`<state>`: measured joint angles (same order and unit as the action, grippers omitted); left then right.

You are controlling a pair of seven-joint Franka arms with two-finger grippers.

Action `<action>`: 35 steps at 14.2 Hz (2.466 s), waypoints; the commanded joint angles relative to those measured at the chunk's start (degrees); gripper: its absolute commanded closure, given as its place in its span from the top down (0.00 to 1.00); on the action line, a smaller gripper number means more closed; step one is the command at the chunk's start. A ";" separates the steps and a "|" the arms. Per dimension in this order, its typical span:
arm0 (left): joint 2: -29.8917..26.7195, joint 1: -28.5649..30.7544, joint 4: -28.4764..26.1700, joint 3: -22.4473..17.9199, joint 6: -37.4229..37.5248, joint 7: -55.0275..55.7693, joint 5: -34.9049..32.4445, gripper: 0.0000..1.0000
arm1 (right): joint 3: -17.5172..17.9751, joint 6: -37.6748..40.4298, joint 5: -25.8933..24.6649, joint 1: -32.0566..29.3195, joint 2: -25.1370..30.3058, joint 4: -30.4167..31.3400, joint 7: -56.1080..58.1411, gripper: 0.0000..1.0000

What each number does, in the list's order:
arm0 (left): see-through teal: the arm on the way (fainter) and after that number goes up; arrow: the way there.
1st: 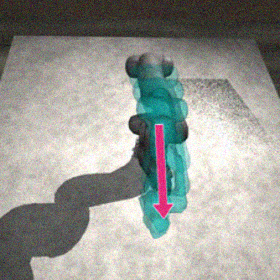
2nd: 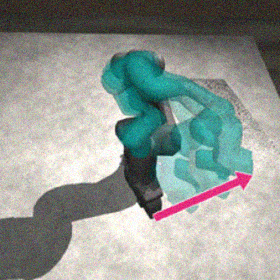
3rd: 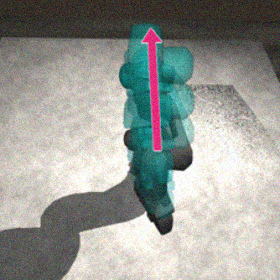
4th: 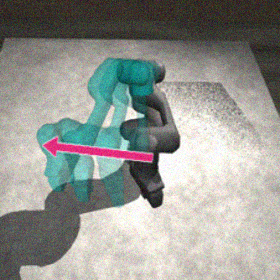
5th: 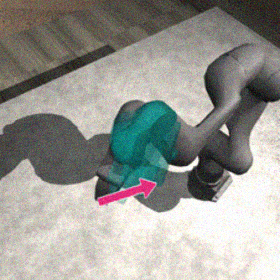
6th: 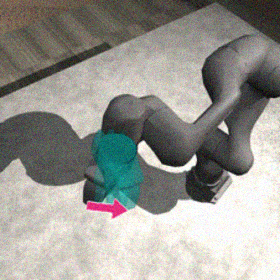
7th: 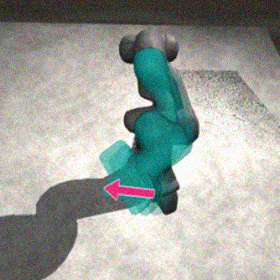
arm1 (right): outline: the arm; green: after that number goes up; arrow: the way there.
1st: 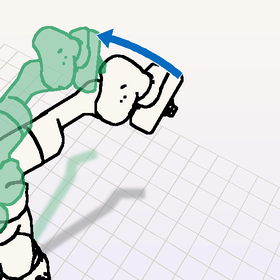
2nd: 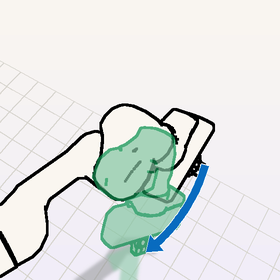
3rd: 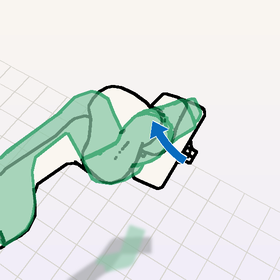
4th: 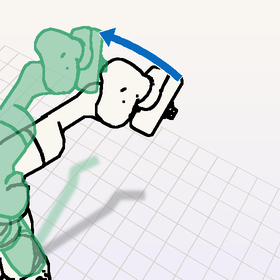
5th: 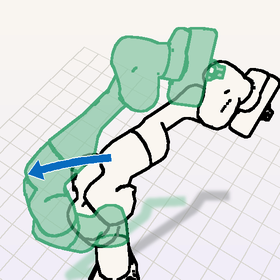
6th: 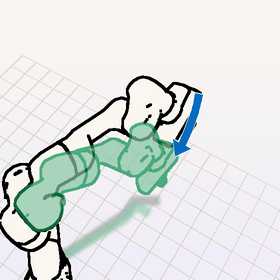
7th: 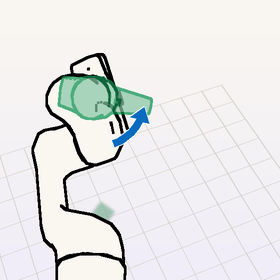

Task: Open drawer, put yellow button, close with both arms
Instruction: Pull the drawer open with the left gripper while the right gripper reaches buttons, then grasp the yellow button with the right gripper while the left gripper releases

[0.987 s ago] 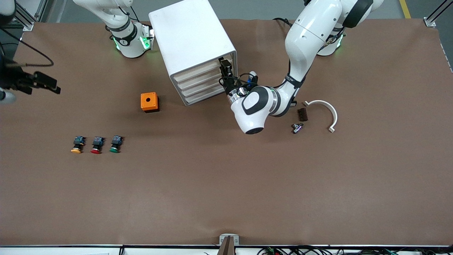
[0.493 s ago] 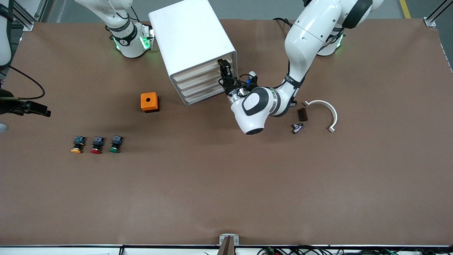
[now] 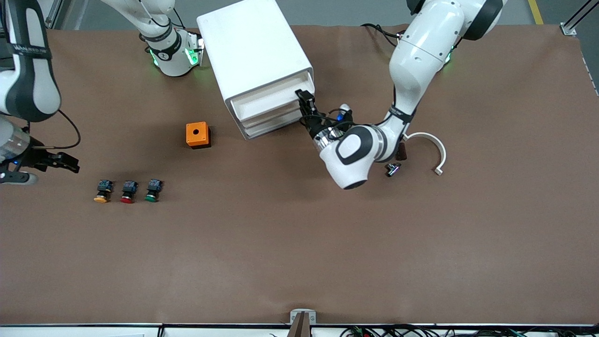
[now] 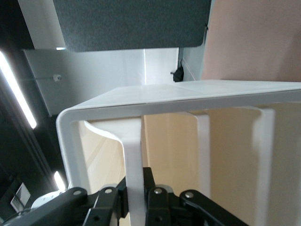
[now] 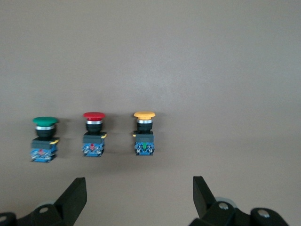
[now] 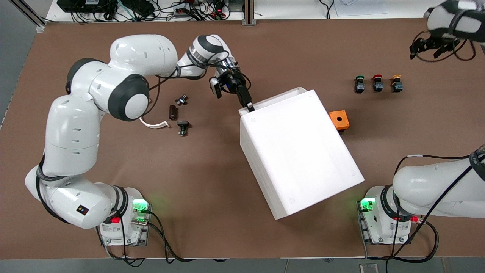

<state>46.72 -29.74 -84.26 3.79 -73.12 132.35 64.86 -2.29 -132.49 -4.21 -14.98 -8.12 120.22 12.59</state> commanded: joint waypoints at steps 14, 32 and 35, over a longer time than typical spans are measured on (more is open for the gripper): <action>1.18 4.51 2.26 -4.94 -1.32 -0.60 1.58 0.11 | 0.97 -19.82 0.08 -1.98 -18.15 1.42 0.59 1.00; -0.49 6.27 14.73 -6.69 1.40 -38.51 -9.39 1.00 | 1.15 -19.83 0.17 -3.30 -20.00 1.15 3.67 0.11; -4.17 5.65 14.65 -7.57 -2.27 -54.16 -16.32 1.00 | 1.50 -15.28 0.43 -2.95 -18.78 0.46 3.14 0.00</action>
<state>46.09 -23.36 -69.47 -2.99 -73.27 86.29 53.02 -2.05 -151.35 -4.20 -16.94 -27.61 121.76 15.18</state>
